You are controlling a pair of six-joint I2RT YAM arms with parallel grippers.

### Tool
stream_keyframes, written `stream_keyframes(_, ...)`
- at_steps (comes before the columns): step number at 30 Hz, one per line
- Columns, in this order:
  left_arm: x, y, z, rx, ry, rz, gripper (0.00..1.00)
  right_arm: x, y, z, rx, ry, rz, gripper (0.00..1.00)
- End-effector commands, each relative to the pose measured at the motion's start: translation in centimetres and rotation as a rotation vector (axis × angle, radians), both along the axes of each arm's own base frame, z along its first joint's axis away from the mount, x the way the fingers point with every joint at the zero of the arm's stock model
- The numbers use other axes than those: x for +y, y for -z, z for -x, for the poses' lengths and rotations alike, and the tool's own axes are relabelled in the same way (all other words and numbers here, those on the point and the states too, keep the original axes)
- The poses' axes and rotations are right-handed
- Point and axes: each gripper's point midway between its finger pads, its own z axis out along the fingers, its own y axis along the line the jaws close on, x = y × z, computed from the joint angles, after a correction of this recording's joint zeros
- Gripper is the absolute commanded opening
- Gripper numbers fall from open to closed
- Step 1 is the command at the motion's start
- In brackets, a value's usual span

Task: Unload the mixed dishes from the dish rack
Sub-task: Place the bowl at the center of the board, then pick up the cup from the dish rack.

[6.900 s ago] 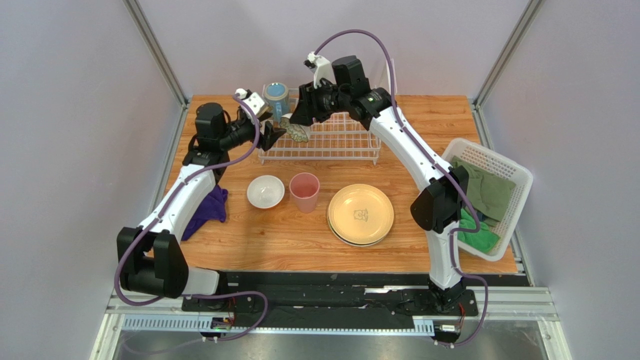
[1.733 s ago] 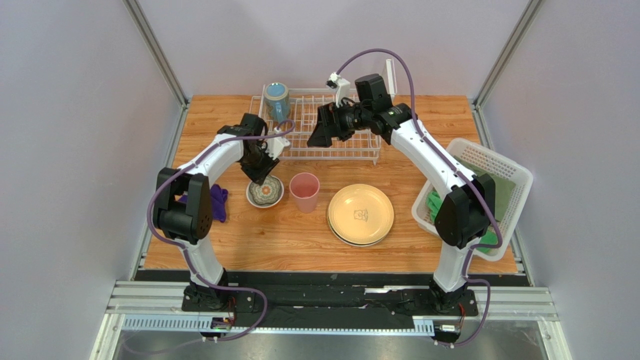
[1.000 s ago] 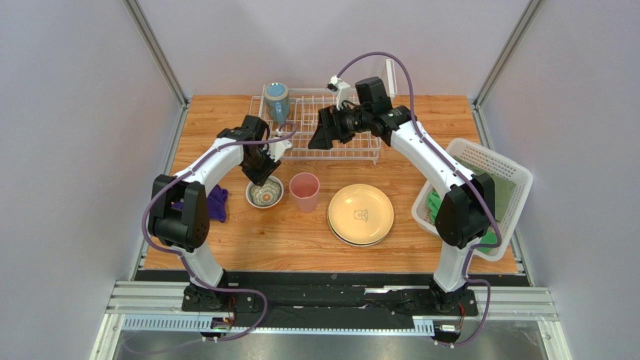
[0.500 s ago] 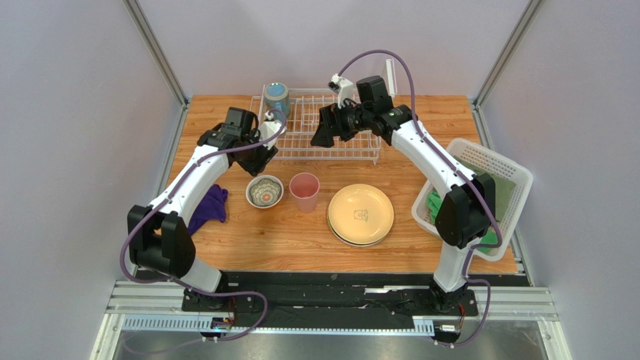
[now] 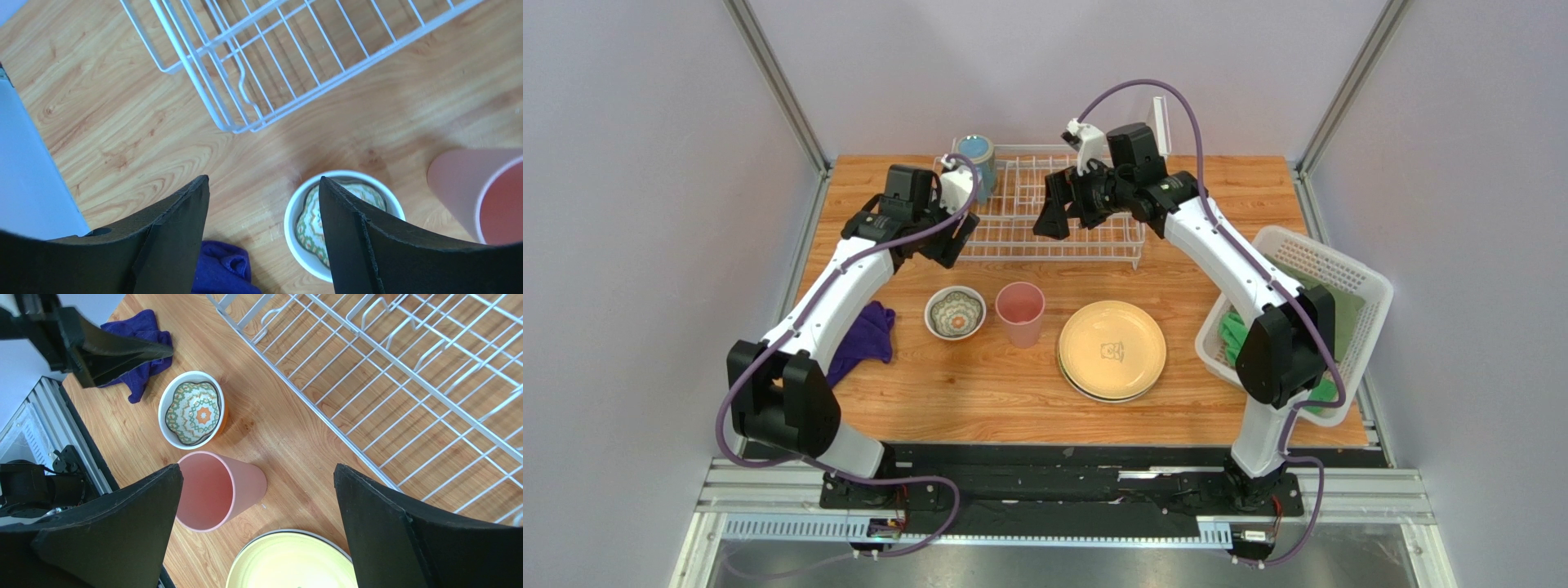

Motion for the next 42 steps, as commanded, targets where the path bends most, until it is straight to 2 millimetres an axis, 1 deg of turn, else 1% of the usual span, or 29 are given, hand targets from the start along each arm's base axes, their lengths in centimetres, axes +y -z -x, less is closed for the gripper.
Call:
stream_keyframes(1,-1.0,-2.7,-3.7,-0.095,-0.08,0.08,0.75,-1.6,-4.6,0.2,-0.139,0.058,-0.026,0.99)
stream_keyframes(2,-1.1,-2.8,-4.0,-0.101,-0.083,0.084,0.75,-1.8,-4.8,0.3,-0.147,0.066,-0.024,0.99)
stream_keyframes(3,-1.3,-3.2,-4.6,-0.114,-0.082,0.087,0.76,-2.2,-4.3,0.3,-0.147,0.081,-0.009,0.99)
stream_keyframes(4,-1.5,-3.0,-5.2,-0.118,-0.087,0.096,0.76,-2.5,-4.8,0.6,-0.161,0.089,-0.011,1.0)
stream_keyframes(5,-1.6,-3.1,-5.6,-0.123,-0.09,0.101,0.76,-2.8,-4.7,0.7,-0.164,0.097,-0.004,0.99)
stream_keyframes(6,-1.8,-3.6,-6.2,-0.136,-0.092,0.109,0.76,-3.1,-4.1,0.7,-0.158,0.11,0.011,1.0)
stream_keyframes(7,-2.0,-3.0,-6.8,-0.126,-0.099,0.115,0.76,-3.5,-4.5,1.0,-0.174,0.114,0.016,0.99)
stream_keyframes(8,-2.2,-3.0,-7.3,-0.128,-0.104,0.125,0.77,-3.7,-4.3,1.1,-0.174,0.121,0.024,1.0)
stream_keyframes(9,-2.5,-3.6,-8.0,-0.142,-0.107,0.134,0.77,-4.1,-4.2,1.1,-0.184,0.134,0.037,1.0)
stream_keyframes(10,-2.7,-2.8,-8.6,-0.128,-0.119,0.142,0.77,-4.4,-4.0,1.2,-0.188,0.139,0.052,1.0)
stream_keyframes(11,-2.9,-2.8,-9.1,-0.129,-0.123,0.148,0.77,-4.8,-4.0,1.3,-0.191,0.146,0.062,1.0)
stream_keyframes(12,-3.1,-3.6,-9.8,-0.145,-0.125,0.158,0.77,-5.3,-3.7,1.4,-0.187,0.161,0.085,1.0)
stream_keyframes(13,-3.3,-2.8,-10.4,-0.127,-0.135,0.167,0.77,-5.6,-3.4,1.4,-0.182,0.171,0.097,1.0)
stream_keyframes(15,-3.8,-2.8,-11.7,-0.131,-0.146,0.182,0.77,-6.4,-3.3,1.4,-0.184,0.2,0.118,1.0)
stream_keyframes(16,-4.0,-2.5,-12.1,-0.117,-0.163,0.2,0.77,-6.7,-3.1,1.5,-0.181,0.208,0.127,0.99)
stream_keyframes(17,-4.2,-3.0,-12.6,-0.126,-0.171,0.217,0.77,-7.0,-2.8,1.6,-0.178,0.218,0.133,0.99)
stream_keyframes(18,-4.5,-1.9,-13.1,-0.102,-0.19,0.228,0.77,-7.4,-2.8,1.5,-0.182,0.237,0.144,0.99)
stream_keyframes(20,-4.7,-1.9,-13.8,-0.104,-0.2,0.244,0.77,-7.8,-2.5,1.6,-0.179,0.251,0.154,0.99)
stream_keyframes(21,-5.0,-1.2,-14.1,-0.087,-0.221,0.264,0.77,-8.2,-2.8,1.6,-0.187,0.263,0.157,0.99)
stream_keyframes(23,-5.2,-1.2,-14.7,-0.093,-0.23,0.281,0.77,-8.4,-3.1,1.7,-0.197,0.27,0.151,0.99)
stream_keyframes(24,-5.3,-0.6,-15.0,-0.084,-0.236,0.284,0.77,-8.5,-3.2,1.6,-0.198,0.276,0.151,0.99)
stream_keyframes(25,-5.0,-0.7,-15.3,-0.097,-0.26,0.276,0.76,-8.6,-3.2,1.7,-0.199,0.275,0.152,0.99)
stream_keyframes(26,-5.1,-0.8,-15.6,-0.101,-0.262,0.282,0.76,-8.6,-3.4,1.7,-0.202,0.277,0.149,0.99)
stream_keyframes(27,-5.2,-0.3,-15.9,-0.094,-0.268,0.285,0.75,-8.7,-3.5,1.7,-0.205,0.278,0.149,0.99)
stream_keyframes(32,-5.3,-0.2,-17.1,-0.117,-0.29,0.306,0.72,-8.8,-3.3,1.7,-0.199,0.278,0.152,0.99)
stream_keyframes(33,-5.2,0.5,-17.4,-0.11,-0.307,0.297,0.71,-8.9,-3.1,1.7,-0.197,0.279,0.154,0.99)
stream_keyframes(35,-4.9,0.8,-17.8,-0.114,-0.322,0.29,0.7,-8.8,-3.0,1.7,-0.193,0.276,0.157,0.99)
stream_keyframes(38,-4.7,2.0,-18.4,-0.115,-0.351,0.28,0.69,-8.7,-3.1,1.6,-0.193,0.271,0.155,0.99)
stream_keyframes(42,-4.2,2.5,-19.2,-0.138,-0.39,0.274,0.67,-8.9,-2.7,1.6,-0.189,0.272,0.162,0.99)
